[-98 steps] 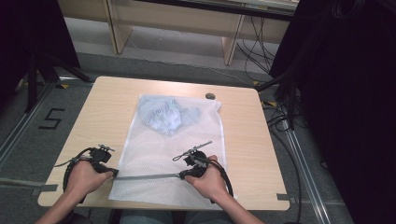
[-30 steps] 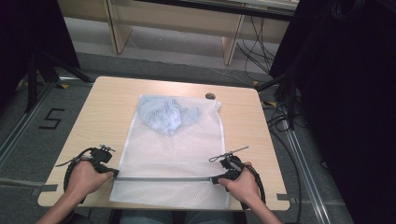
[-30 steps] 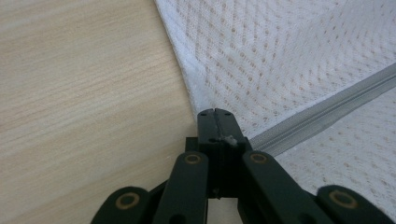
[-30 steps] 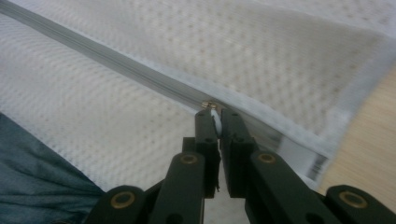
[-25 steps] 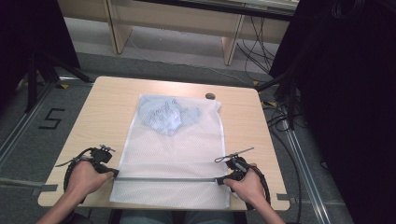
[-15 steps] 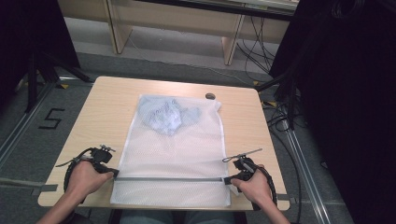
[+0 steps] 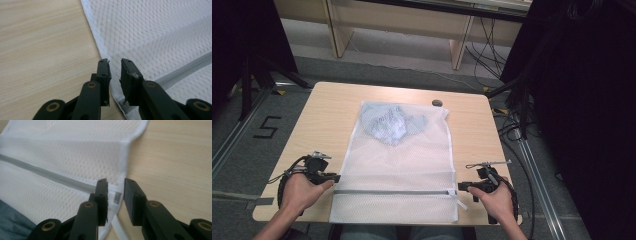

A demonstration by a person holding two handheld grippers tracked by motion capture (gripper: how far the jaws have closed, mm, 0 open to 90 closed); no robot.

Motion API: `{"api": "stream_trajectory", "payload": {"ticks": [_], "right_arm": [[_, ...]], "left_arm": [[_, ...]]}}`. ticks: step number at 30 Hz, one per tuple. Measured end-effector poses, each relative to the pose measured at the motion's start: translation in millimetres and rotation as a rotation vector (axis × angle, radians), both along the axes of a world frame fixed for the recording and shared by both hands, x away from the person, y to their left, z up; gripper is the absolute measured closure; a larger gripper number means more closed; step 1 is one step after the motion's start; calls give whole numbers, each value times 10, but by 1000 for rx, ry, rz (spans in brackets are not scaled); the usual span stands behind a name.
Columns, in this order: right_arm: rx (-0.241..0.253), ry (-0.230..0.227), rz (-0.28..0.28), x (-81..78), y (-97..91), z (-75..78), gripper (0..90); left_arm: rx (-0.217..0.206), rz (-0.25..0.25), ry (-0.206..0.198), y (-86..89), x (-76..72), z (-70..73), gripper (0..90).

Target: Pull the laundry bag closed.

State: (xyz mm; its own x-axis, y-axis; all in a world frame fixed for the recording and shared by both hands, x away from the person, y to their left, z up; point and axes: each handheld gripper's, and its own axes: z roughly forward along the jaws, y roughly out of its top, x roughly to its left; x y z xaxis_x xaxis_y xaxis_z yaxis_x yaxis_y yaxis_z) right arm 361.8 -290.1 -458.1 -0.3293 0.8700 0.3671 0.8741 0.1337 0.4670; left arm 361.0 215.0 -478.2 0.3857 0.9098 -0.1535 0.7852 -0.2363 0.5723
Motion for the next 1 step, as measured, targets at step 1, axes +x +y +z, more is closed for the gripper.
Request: {"api": "stream_trajectory", "payload": {"ticks": [1], "right_arm": [[19, -30, 8, 26, -51, -35, 735]], "left_arm": [[-20, 19, -12, -6, 0, -4, 735]]}}
